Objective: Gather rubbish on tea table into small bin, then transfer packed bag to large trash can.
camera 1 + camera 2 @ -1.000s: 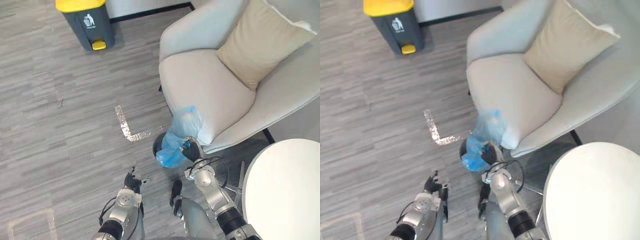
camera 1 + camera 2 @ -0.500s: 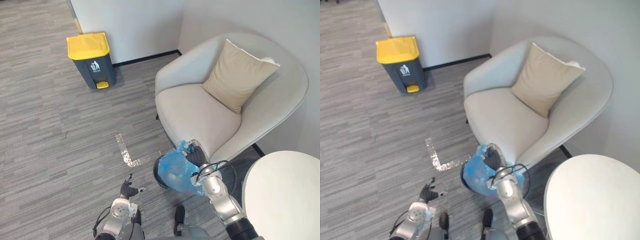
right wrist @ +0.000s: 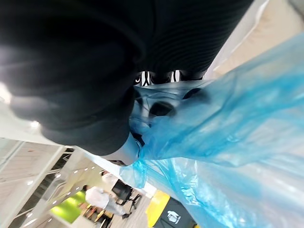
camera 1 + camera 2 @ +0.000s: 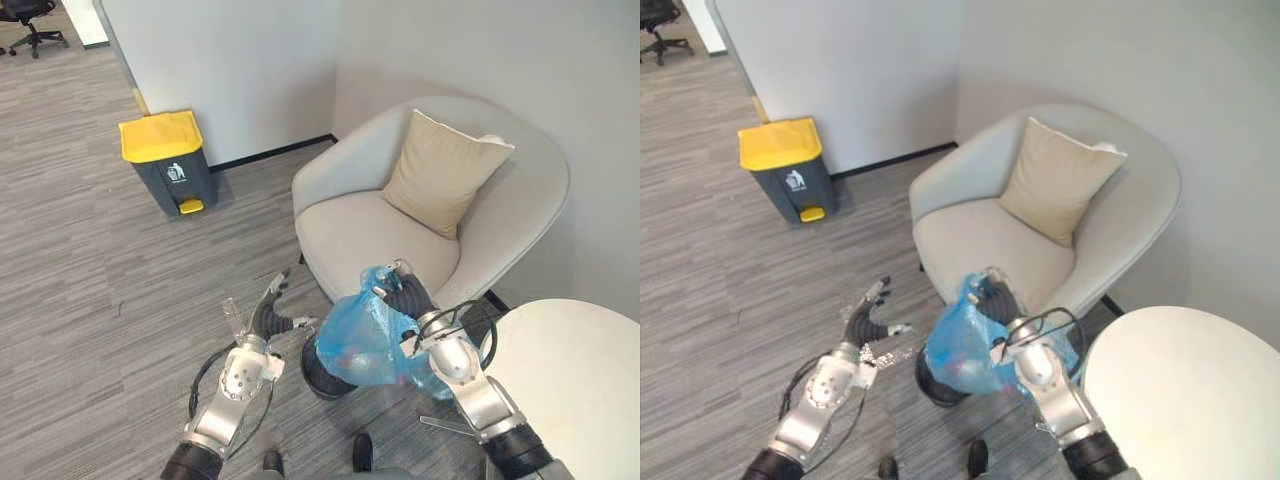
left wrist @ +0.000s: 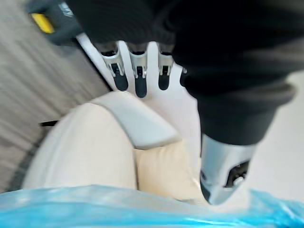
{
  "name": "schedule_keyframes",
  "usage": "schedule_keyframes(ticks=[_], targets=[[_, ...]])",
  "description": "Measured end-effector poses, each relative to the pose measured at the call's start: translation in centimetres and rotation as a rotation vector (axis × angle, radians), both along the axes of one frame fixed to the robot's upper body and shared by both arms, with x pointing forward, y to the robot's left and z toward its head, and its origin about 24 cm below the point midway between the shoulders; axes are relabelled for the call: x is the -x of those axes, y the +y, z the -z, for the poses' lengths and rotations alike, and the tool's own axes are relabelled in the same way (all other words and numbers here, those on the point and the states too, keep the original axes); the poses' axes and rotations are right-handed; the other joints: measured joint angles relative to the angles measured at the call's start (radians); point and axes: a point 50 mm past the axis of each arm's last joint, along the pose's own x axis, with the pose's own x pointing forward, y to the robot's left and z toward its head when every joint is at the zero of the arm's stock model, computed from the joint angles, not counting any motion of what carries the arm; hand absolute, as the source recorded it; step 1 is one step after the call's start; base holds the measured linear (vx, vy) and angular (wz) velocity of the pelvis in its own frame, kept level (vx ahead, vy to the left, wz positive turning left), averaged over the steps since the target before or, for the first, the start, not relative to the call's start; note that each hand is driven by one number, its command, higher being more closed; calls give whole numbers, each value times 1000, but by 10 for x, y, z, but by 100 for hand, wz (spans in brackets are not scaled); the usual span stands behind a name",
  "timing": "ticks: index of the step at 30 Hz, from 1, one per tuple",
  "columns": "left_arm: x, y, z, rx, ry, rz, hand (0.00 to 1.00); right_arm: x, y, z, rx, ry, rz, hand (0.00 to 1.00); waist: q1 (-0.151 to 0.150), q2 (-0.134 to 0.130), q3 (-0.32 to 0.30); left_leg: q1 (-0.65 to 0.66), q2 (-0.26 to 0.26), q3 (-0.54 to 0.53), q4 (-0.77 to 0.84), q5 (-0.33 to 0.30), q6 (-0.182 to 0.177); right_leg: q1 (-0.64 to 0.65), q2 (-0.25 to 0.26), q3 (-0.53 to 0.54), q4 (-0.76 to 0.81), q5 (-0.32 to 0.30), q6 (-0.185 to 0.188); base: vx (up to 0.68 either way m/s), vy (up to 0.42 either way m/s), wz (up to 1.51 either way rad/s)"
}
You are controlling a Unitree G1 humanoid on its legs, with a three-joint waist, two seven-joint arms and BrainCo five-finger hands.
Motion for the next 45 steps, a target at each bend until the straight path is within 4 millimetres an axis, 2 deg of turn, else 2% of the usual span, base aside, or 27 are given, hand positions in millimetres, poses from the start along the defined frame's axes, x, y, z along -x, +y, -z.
schedule_keyframes(ticks=[6, 9, 10, 14, 16, 17, 19, 22, 27, 28, 39, 45], targets=[[-2, -13, -5, 12, 3, 101, 0, -5, 4, -17, -22, -53, -35, 100, -3, -1, -5, 10, 0, 6, -10, 0, 0, 1, 3, 7, 0, 0, 0, -1, -6, -3], [-6, -24, -10, 13, -13, 161, 0, -7, 14, -24, -41, -71, -88, 100, -10, -1, -8, 11, -1, 9, -14, 1, 0, 0, 3, 10, 0, 0, 0, -17, -11, -3], [-6, -61, -8, 6, 3, 309, 0, -14, 34, -44, -36, -145, -171, 100, -17, -8, -29, 14, -5, 16, -16, 1, 0, -2, 6, 21, 0, 0, 0, -55, -35, -8], [-7, -62, -9, 11, 2, 309, 0, -13, 39, -43, -52, -142, -184, 100, -14, -9, -30, 16, -5, 15, -20, 3, 2, -2, 6, 21, 0, 0, 0, -14, -9, -2], [-8, -70, -6, 44, 16, 302, 0, -7, 59, -42, -104, -130, -235, 100, -16, -9, -30, 23, -5, 16, -31, 7, 2, -1, 8, 22, 0, 0, -1, 0, 0, 0], [-12, -77, -5, -39, -19, 253, 0, -2, 79, -42, -152, -101, -309, 100, -16, -10, -31, 24, -5, 15, -35, 9, 2, -1, 9, 21, 0, 0, -1, 0, 0, 0], [-15, -84, -9, -81, -76, 213, 0, 2, 94, -39, -181, -61, -358, 100, -14, -15, -35, 24, -4, 14, -34, 10, 3, 0, 9, 21, 0, 1, -1, -1, -2, 2], [-18, -83, -12, -121, -103, 212, 0, 0, 98, -43, -224, -49, -383, 100, -13, -25, -42, 25, -6, 9, -33, 10, 3, 4, 8, 21, 0, 1, -1, -1, -1, 4], [-19, -77, -2, -156, -58, 206, 0, 0, 101, -41, -237, -7, -409, 100, -14, -30, -45, 26, -5, 9, -33, 10, 3, 4, 7, 22, 0, 1, -2, 0, 0, 0], [-19, -77, -1, -158, -50, 205, 100, 1, 102, -40, -236, 2, -416, 100, -15, -30, -45, 26, -5, 9, -33, 11, 2, 4, 8, 22, 0, 1, -2, 0, 0, 0], [-24, -79, 0, -129, -27, 210, 100, 3, 109, -38, -251, 52, -469, 100, -17, -30, -45, 32, 3, 29, -37, 11, 1, -2, 18, 43, 0, 3, -4, -2, -1, -5], [-27, -72, -2, -89, -16, 173, 100, 3, 112, -41, -248, 44, -484, 100, -17, -30, -45, 41, 6, 41, -39, 11, 1, -2, 22, 54, 0, 3, -5, -8, -3, -5]])
